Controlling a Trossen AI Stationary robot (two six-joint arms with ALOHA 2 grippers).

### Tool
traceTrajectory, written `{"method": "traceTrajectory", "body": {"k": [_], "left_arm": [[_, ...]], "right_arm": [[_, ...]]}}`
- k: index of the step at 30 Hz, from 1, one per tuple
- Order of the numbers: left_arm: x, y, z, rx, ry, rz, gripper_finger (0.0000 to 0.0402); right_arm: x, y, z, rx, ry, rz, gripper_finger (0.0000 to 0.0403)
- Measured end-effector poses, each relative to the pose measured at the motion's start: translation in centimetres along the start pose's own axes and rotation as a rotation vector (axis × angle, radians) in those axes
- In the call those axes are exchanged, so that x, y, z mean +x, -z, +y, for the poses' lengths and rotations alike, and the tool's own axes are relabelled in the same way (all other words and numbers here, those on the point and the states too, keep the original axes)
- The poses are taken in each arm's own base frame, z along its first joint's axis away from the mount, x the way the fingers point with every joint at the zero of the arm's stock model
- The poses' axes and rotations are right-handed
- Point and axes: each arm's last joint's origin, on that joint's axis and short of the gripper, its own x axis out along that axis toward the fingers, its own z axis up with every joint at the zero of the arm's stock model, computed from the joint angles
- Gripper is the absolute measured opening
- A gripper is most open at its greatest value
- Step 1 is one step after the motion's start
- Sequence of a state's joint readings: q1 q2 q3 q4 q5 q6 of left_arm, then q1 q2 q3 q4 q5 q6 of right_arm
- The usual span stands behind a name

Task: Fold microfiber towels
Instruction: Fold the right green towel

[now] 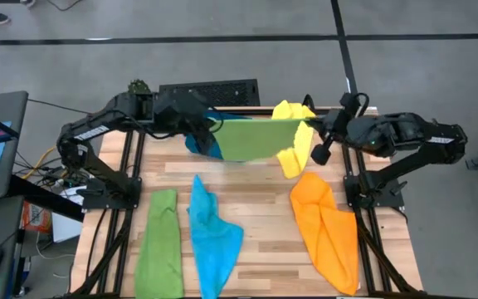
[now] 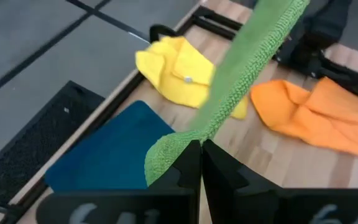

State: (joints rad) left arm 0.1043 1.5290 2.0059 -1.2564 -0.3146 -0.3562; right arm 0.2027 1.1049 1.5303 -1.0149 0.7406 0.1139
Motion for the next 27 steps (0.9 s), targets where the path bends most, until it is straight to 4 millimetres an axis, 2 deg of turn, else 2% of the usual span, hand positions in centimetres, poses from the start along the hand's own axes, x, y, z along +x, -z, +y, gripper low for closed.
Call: {"method": "traceTrajectory", "body": {"k": [6, 12, 20, 27], "left_arm": [[-0.2, 1.7, -2.8, 0.054, 0.028, 0.086, 0.0000], [0.8, 4.1, -7.3, 0.131, 0.044, 0.191, 0.0000], [2.8, 8.4, -13.6, 0.261, 0.046, 0.345, 0.0000], [6.1, 12.1, -17.8, 0.412, -0.001, 0.463, 0.0000]], "right_arm": [[-0.2, 1.7, 2.9, 0.025, -0.080, 0.101, 0.0011], [-0.6, 3.9, 7.5, 0.052, -0.172, 0.225, 0.0011], [-1.4, 6.9, 14.2, 0.080, -0.246, 0.339, 0.0012], [-1.2, 8.9, 18.5, 0.074, -0.261, 0.442, 0.0015]]}}
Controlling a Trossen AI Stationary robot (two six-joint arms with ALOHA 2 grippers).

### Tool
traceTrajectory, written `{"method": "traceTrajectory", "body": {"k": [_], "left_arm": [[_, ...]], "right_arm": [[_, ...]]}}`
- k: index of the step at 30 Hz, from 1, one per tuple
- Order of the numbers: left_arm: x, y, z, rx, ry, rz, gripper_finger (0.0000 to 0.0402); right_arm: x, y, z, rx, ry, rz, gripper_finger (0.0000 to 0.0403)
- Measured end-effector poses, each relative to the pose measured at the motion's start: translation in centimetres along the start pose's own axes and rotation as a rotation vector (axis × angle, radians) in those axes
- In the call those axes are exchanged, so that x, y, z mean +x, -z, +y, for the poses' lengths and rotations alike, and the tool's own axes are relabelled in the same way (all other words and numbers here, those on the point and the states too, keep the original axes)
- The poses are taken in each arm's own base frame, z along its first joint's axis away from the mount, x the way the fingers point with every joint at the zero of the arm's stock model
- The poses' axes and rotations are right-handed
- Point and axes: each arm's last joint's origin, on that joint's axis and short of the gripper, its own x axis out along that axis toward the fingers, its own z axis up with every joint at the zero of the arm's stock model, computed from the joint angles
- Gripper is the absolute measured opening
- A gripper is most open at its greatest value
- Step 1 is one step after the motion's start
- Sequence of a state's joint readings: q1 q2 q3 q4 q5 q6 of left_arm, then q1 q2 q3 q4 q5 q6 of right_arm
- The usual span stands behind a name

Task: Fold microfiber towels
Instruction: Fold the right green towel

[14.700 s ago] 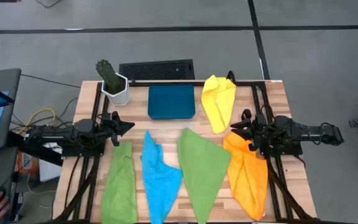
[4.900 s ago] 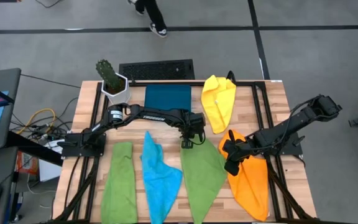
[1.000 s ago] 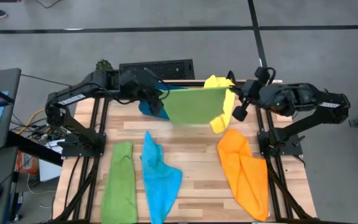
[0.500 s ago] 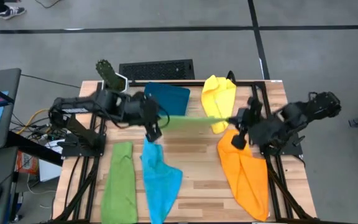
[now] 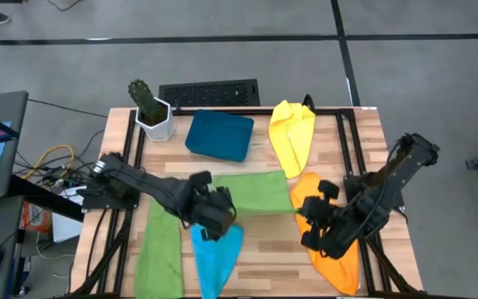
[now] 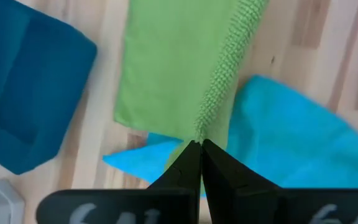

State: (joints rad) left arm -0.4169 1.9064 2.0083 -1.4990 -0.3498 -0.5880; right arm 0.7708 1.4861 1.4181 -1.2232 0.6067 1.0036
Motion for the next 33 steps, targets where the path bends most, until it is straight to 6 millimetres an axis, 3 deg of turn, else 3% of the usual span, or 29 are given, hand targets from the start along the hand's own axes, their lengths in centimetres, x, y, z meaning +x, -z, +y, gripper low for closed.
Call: {"method": "traceTrajectory", "body": {"k": [8, 15, 20, 26, 33], "left_arm": [[0.8, 0.1, -2.1, 0.019, 0.029, -0.028, 0.0000], [4.2, 1.5, -4.7, -0.002, 0.165, 0.026, 0.0000], [4.6, 1.8, -4.6, -0.091, 0.186, 0.007, 0.0000], [6.6, 1.6, -4.3, -0.168, 0.188, -0.002, 0.0000], [9.8, 2.3, -1.7, -0.139, 0.024, 0.084, 0.0000]], "right_arm": [[2.3, 1.2, 3.2, -0.001, -0.057, 0.108, 0.0016], [3.0, 1.6, 4.3, -0.015, -0.091, 0.142, 0.0016], [3.3, 1.6, 3.7, -0.059, -0.043, 0.166, 0.0019], [5.3, 2.5, 2.1, -0.055, -0.022, 0.196, 0.0018], [7.9, 3.0, -0.8, -0.061, 0.021, 0.207, 0.0027]]}}
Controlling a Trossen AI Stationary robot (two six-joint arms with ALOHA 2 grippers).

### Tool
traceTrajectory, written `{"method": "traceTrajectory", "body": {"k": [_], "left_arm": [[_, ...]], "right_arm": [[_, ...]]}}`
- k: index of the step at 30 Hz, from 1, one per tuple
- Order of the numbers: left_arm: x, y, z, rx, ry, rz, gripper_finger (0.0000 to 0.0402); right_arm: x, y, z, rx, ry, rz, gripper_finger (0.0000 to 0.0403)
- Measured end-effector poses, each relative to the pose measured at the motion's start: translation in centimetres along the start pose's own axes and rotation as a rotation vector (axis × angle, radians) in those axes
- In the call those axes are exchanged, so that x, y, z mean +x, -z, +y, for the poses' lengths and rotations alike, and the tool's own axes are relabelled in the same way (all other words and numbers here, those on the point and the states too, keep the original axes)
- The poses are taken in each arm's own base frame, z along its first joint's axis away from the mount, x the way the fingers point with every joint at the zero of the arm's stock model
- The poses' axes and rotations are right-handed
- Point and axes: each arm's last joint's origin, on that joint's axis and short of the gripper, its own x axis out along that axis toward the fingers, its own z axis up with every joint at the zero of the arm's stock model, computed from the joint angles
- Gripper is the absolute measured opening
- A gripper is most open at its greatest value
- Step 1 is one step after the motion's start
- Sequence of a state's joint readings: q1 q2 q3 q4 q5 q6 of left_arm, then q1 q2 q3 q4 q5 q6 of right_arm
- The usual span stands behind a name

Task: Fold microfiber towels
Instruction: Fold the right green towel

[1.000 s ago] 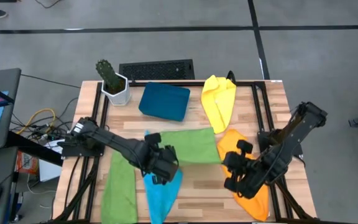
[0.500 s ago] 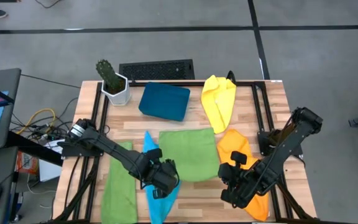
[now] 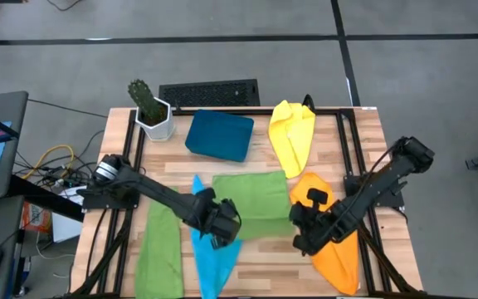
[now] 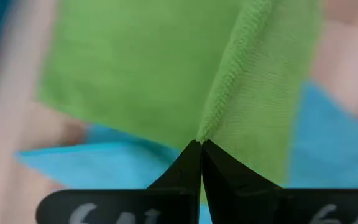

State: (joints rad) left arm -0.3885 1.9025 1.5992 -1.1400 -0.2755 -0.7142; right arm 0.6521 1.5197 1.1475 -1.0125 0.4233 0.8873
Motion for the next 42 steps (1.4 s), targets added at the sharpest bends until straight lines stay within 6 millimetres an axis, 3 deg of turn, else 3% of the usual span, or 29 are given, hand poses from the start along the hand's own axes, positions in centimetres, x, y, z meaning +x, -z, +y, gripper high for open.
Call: {"method": "traceTrajectory", "body": {"k": [14, 20, 27, 42], "left_arm": [[2.4, -3.0, 5.1, 0.017, -0.174, -0.027, 0.0000], [3.7, -3.2, 5.2, 0.006, -0.157, -0.043, 0.0000], [6.2, -1.3, 5.5, -0.004, -0.178, 0.038, 0.0000], [6.5, -2.2, 6.5, -0.014, -0.236, -0.016, 0.0005]], "right_arm": [[4.7, -2.2, -6.1, -0.069, 0.062, 0.072, 0.0033], [6.2, -2.7, -7.3, -0.071, 0.019, 0.075, 0.0027], [7.3, -3.0, -8.2, -0.055, -0.001, 0.069, 0.0033], [8.4, -3.6, -10.4, -0.025, 0.031, 0.075, 0.0049]]}}
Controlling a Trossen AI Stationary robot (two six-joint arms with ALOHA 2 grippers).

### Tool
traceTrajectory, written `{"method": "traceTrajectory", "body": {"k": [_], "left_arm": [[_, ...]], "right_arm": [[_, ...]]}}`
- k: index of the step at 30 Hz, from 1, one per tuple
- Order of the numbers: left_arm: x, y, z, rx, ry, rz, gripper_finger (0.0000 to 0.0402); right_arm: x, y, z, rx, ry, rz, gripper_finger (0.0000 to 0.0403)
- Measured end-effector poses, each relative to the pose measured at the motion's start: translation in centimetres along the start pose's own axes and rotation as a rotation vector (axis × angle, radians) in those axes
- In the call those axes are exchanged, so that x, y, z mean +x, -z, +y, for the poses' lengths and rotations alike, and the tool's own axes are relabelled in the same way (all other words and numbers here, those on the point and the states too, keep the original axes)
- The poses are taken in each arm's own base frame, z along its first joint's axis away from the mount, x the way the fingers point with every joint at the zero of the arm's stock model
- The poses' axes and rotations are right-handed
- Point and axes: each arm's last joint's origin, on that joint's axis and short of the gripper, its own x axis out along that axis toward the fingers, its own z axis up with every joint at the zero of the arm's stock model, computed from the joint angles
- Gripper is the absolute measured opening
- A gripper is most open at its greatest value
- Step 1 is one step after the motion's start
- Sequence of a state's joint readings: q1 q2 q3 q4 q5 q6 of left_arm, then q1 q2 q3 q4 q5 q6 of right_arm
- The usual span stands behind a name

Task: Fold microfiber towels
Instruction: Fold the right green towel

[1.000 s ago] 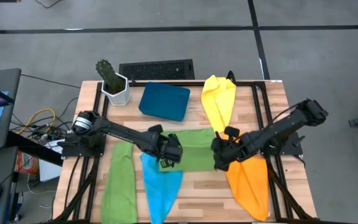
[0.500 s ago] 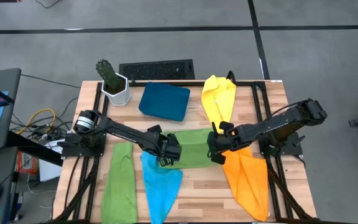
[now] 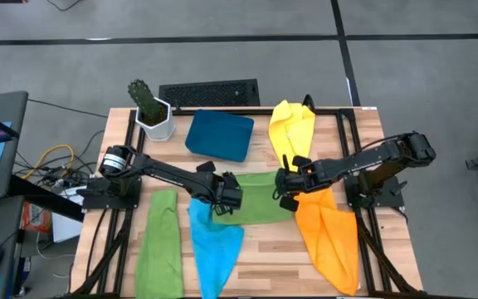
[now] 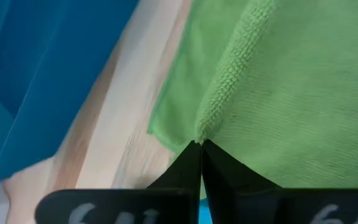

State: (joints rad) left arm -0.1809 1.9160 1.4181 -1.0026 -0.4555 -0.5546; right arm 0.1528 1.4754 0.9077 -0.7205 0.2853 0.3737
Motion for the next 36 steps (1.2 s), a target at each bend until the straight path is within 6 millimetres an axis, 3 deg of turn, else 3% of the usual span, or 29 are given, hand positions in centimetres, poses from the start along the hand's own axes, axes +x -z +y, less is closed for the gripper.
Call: {"method": "traceTrajectory", "body": {"k": [9, 13, 17, 21, 26, 33, 36], "left_arm": [[0.4, -0.9, 0.3, 0.031, 0.057, -0.028, 0.0108], [0.8, -1.0, 1.4, 0.029, -0.032, -0.015, 0.0163], [1.2, -1.0, 2.6, 0.018, -0.085, 0.024, 0.0193], [1.6, -1.1, 3.3, -0.031, -0.034, 0.080, 0.0196], [-0.2, -0.6, 2.5, -0.026, 0.160, 0.122, 0.0174], [-6.1, 1.5, -0.7, 0.066, 0.287, -0.151, 0.0159], [-6.9, 3.4, -3.2, 0.201, 0.385, -0.252, 0.0158]], "right_arm": [[0.4, -0.3, -1.1, 0.039, -0.018, 0.024, 0.0107], [0.5, -0.5, -1.8, 0.059, -0.010, 0.028, 0.0149], [0.7, -0.6, -2.3, 0.073, -0.002, 0.035, 0.0183], [0.3, -0.6, -2.3, 0.079, -0.027, 0.029, 0.0202], [-2.2, 0.0, -0.5, 0.018, -0.157, -0.040, 0.0204], [-5.3, 2.0, 4.3, -0.181, -0.287, -0.166, 0.0194], [-5.5, 2.6, 5.8, -0.234, -0.314, -0.176, 0.0192]]}}
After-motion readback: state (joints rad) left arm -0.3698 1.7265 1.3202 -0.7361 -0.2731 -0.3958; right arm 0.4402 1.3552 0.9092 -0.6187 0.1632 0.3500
